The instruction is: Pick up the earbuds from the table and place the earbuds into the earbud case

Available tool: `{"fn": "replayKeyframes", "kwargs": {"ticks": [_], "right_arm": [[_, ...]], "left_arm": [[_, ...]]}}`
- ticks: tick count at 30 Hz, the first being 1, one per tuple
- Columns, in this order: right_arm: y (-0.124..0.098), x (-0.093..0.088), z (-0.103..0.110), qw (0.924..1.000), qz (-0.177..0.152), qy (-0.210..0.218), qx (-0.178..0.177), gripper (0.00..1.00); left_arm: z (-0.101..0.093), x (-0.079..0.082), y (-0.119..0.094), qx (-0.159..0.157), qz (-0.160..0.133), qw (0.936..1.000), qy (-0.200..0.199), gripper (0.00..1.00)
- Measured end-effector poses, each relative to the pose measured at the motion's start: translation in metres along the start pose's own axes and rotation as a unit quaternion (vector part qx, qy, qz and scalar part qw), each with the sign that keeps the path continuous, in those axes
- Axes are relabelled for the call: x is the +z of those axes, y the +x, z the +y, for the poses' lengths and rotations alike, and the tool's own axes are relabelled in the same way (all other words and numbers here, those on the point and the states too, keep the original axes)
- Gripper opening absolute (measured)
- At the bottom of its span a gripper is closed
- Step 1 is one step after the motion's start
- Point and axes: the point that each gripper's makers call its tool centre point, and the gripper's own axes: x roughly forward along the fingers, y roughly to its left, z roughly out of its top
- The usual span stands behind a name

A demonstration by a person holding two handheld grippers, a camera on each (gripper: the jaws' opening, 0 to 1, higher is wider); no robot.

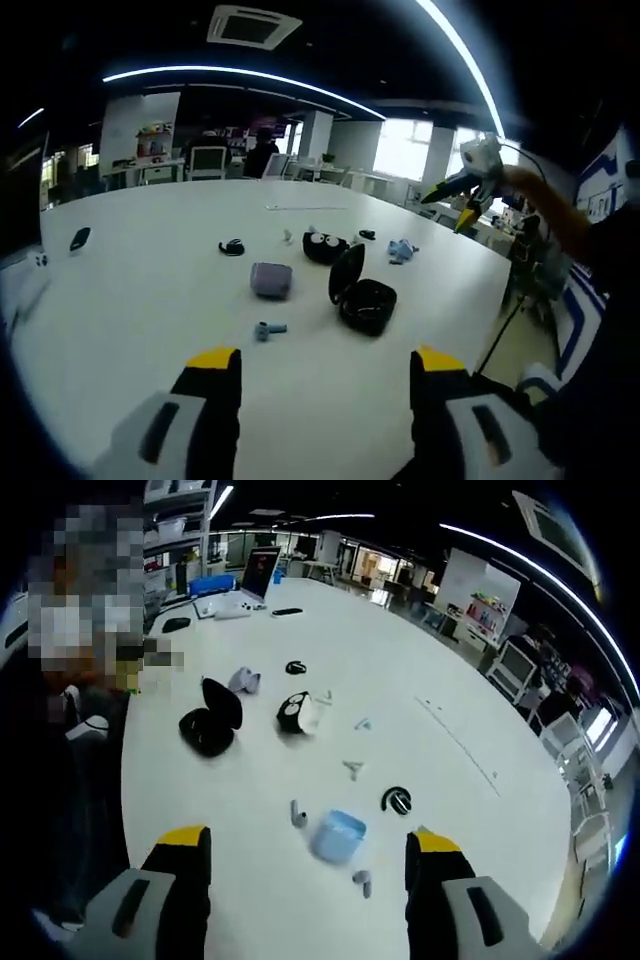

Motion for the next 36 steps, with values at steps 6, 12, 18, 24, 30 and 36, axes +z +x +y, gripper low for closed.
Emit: {"fn": "replayKeyframes", "kwargs": {"ticks": [6,12,18,24,30,36], "right_arm": [[0.011,0.007,-0.009,1.0000,0.005,-0.003,0.008,0.74],[0.021,0.012,-0.017,0.9999,0.012,-0.004,0.012,0.72],[0.026,0.015,-0.016,0.9997,0.015,-0.006,0.018,0.71],[0.030,0.016,-0.020,0.9996,0.018,-0.007,0.020,0.70],[0.033,0.018,-0.021,0.9995,0.019,-0.007,0.023,0.70],[0.037,0.019,-0.024,0.9994,0.021,-0.009,0.027,0.70]], "left_arm": [[0.000,0.000,-0.004,0.000,-0.002,1.0000,-0.003,0.69],[0.003,0.000,-0.008,0.003,-0.006,1.0000,-0.005,0.69],[0.003,0.000,-0.010,0.004,-0.007,0.9999,-0.008,0.69],[0.003,0.001,-0.010,0.003,-0.009,0.9999,-0.007,0.69],[0.004,0.000,-0.009,0.004,-0.008,0.9999,-0.008,0.69],[0.007,0.001,-0.010,0.008,-0.008,0.9999,-0.008,0.69]]}}
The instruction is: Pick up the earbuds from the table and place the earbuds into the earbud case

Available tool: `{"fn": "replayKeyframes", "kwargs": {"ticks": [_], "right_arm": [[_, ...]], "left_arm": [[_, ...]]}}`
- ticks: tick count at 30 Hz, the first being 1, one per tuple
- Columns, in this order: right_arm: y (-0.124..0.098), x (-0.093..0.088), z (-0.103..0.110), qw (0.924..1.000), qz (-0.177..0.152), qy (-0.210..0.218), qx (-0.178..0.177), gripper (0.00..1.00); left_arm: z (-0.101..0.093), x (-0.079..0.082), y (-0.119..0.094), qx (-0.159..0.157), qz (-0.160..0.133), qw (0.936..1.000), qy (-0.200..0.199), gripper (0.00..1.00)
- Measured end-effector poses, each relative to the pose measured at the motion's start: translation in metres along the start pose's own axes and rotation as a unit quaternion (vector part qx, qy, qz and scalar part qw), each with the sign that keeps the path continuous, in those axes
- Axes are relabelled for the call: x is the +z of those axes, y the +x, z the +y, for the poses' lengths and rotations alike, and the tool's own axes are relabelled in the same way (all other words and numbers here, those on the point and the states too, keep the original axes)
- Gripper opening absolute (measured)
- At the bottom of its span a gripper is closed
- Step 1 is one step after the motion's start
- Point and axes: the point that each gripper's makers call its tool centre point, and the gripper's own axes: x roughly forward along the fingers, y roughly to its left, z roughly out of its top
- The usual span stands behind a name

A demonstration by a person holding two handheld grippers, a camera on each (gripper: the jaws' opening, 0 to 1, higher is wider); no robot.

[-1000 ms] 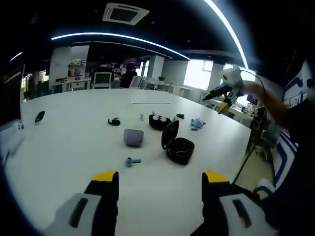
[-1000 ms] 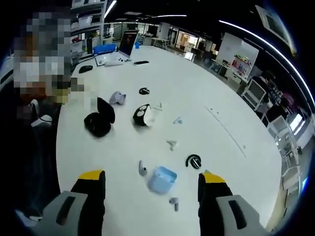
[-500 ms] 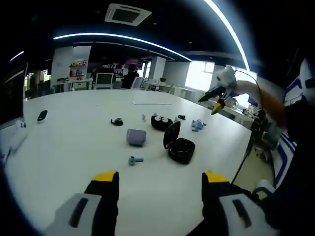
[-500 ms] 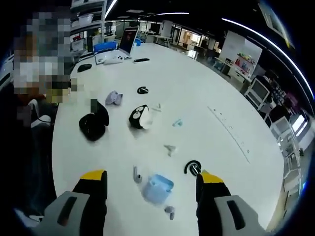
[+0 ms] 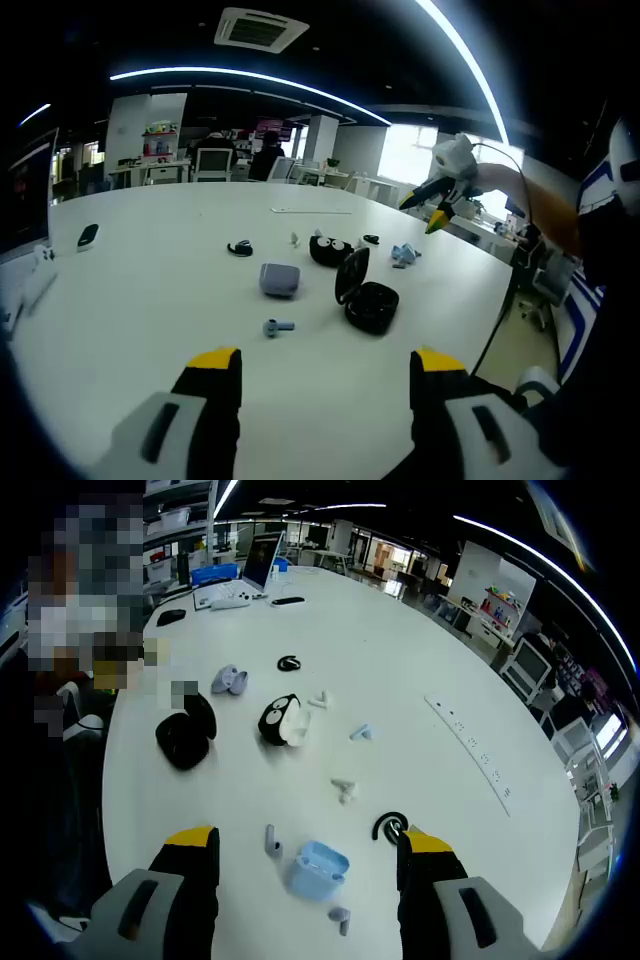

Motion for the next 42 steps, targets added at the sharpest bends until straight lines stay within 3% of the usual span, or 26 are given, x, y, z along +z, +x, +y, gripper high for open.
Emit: {"fn": "replayKeyframes", "kwargs": {"ticks": [7,23,28,42], "right_arm": [[0.008,0.000,-0.013,1.0000,0.007,0.001,-0.002,0.69],[0.048,-0.028,-0.074,0.9972,0.070,0.024,-0.012,0.60],[0.057,-0.030,-0.087,0.9965,0.077,0.030,-0.016,0.54],[0.079,-0.041,-0.084,0.9931,0.101,0.059,-0.002,0.37]], "left_arm": [[-0.001,0.002,0.002,-0.002,0.000,1.0000,0.001,0.69],[0.005,0.002,-0.005,0.011,-0.003,0.9999,-0.008,0.69],[0.008,0.001,-0.006,0.017,-0.003,0.9998,-0.014,0.69],[0.014,-0.002,-0.003,0.019,0.001,0.9996,-0.021,0.69]]}}
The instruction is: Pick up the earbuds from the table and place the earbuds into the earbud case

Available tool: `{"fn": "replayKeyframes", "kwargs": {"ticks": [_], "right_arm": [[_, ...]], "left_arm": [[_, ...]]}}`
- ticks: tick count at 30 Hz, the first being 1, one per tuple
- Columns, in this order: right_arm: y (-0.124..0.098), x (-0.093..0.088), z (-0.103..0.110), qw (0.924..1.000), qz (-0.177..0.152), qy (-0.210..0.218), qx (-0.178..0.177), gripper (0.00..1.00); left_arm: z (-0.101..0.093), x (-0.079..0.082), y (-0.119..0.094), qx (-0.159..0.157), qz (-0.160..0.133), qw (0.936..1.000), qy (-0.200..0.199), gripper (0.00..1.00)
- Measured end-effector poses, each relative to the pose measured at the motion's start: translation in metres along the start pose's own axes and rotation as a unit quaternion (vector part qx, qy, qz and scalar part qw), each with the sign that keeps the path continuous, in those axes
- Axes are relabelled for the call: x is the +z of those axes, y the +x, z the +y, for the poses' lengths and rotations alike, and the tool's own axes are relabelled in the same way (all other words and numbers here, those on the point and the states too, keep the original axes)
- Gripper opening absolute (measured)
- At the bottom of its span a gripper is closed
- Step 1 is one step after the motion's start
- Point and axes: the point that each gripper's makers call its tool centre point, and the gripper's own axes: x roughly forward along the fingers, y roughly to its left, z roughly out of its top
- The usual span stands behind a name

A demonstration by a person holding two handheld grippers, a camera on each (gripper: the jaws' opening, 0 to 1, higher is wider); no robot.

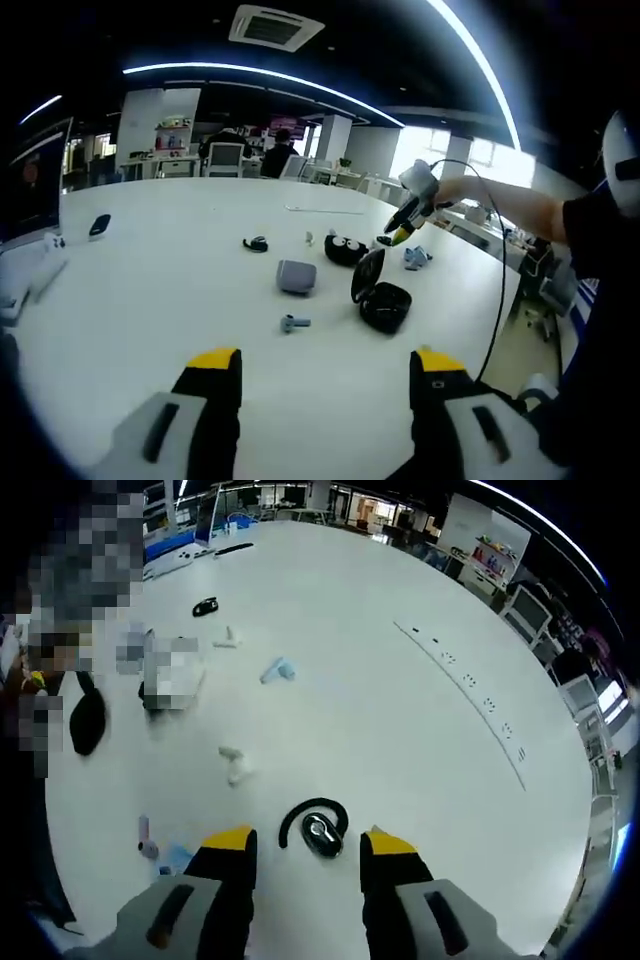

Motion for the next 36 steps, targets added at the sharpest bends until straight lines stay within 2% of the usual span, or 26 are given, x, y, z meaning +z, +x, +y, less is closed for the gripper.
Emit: {"fn": "replayKeyframes", "kwargs": {"ticks": [9,15,36], "right_arm": [[0.0049,0.0014,-0.0001,0.9999,-0.007,0.010,0.000,0.29],[0.0072,0.0023,-0.0013,0.9998,-0.007,0.016,-0.004,0.27],[0.0015,-0.0022,0.0081,0.9993,-0.026,0.025,0.004,0.25]], "left_arm": [[0.0023,-0.0024,0.0028,0.000,0.003,1.0000,-0.004,0.69],[0.0017,-0.0034,0.0046,-0.001,0.004,1.0000,-0.006,0.69],[-0.0059,-0.0019,0.0048,-0.006,0.003,1.0000,-0.003,0.69]]}}
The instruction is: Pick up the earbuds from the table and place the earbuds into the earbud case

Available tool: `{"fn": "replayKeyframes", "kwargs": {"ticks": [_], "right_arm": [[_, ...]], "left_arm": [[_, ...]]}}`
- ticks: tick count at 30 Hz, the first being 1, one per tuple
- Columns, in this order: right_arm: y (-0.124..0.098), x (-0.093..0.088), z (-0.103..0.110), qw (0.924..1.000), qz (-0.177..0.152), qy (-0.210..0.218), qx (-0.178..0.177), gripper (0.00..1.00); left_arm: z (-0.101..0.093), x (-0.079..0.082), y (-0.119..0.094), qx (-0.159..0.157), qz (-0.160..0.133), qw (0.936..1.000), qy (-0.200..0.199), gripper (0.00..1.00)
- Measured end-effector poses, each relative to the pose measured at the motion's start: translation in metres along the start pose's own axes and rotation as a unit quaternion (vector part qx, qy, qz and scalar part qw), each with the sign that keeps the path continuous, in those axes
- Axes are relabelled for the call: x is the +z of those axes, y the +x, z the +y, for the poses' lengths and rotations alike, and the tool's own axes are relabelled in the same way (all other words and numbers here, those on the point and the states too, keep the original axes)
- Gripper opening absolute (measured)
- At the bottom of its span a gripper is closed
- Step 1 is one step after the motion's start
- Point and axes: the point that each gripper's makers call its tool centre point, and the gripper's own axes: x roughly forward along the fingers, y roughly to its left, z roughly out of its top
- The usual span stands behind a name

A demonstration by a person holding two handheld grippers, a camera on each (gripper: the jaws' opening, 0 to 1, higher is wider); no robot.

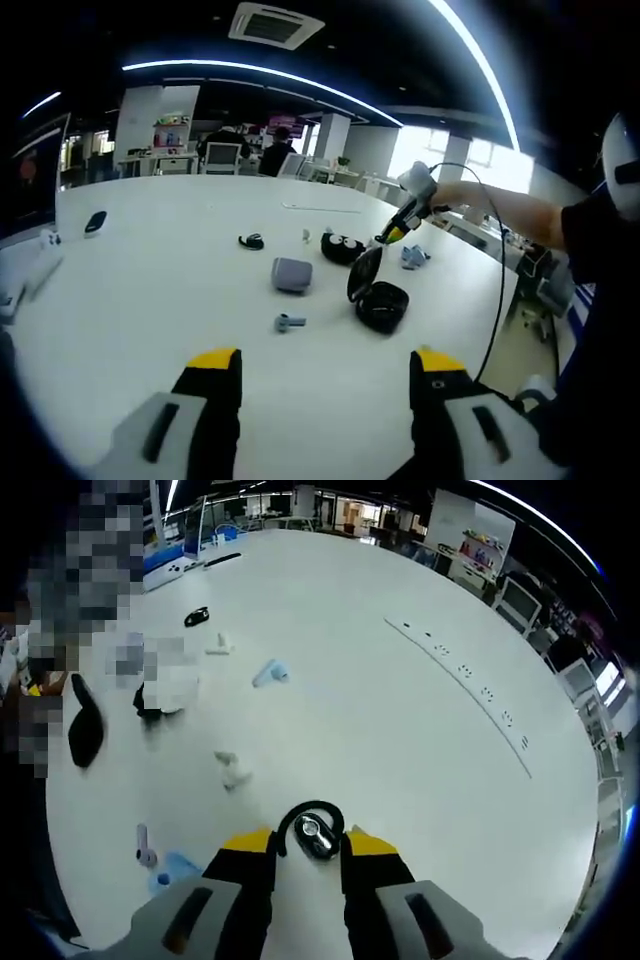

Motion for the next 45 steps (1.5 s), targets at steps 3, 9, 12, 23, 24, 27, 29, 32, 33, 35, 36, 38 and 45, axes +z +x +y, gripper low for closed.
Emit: {"fn": "replayKeyframes", "kwargs": {"ticks": [3,9,12,23,24,27,29,32,33,35,36,38,45], "right_arm": [[0.000,0.000,0.001,1.0000,-0.001,0.000,0.000,0.25],[0.002,-0.003,0.001,1.0000,-0.001,0.005,0.002,0.25],[0.002,-0.003,0.002,0.9999,-0.002,0.011,0.003,0.26],[-0.003,-0.008,0.000,0.9999,0.006,-0.003,0.009,0.40],[-0.004,-0.007,0.000,0.9999,0.003,-0.003,0.010,0.39],[-0.006,-0.005,-0.001,0.9999,0.000,-0.003,0.011,0.39],[-0.010,-0.004,-0.001,0.9999,0.004,-0.010,0.010,0.39],[-0.017,-0.002,-0.002,0.9998,0.003,-0.016,0.008,0.38],[-0.017,-0.001,-0.006,0.9998,0.002,-0.019,0.008,0.36],[-0.019,-0.001,-0.008,0.9996,0.004,-0.029,0.006,0.29],[-0.021,-0.002,-0.011,0.9991,0.010,-0.042,0.001,0.27],[-0.021,-0.003,-0.012,0.9988,0.016,-0.046,-0.001,0.26],[-0.013,-0.005,-0.013,0.9966,0.039,-0.072,0.002,0.22]], "left_arm": [[-0.001,0.000,0.000,-0.001,0.000,1.0000,0.001,0.69],[-0.003,0.000,0.000,-0.002,0.000,1.0000,0.001,0.69],[-0.004,0.000,0.000,-0.003,0.000,1.0000,0.001,0.69],[-0.003,0.001,0.002,-0.003,0.002,1.0000,0.001,0.69],[-0.004,0.001,0.002,-0.004,0.002,1.0000,0.001,0.69],[-0.004,0.002,0.002,-0.004,0.002,1.0000,0.000,0.69],[-0.003,0.002,0.002,-0.003,0.002,1.0000,0.001,0.69],[-0.002,0.002,0.001,-0.002,0.001,1.0000,0.001,0.69],[-0.002,0.002,0.001,-0.002,0.001,1.0000,0.001,0.69],[-0.002,0.002,0.002,-0.002,0.002,1.0000,0.001,0.69],[-0.002,0.001,0.003,-0.004,0.003,1.0000,0.003,0.69],[-0.004,0.001,0.004,-0.007,0.004,1.0000,0.003,0.69],[-0.004,0.003,0.004,-0.007,0.002,1.0000,0.004,0.69]]}}
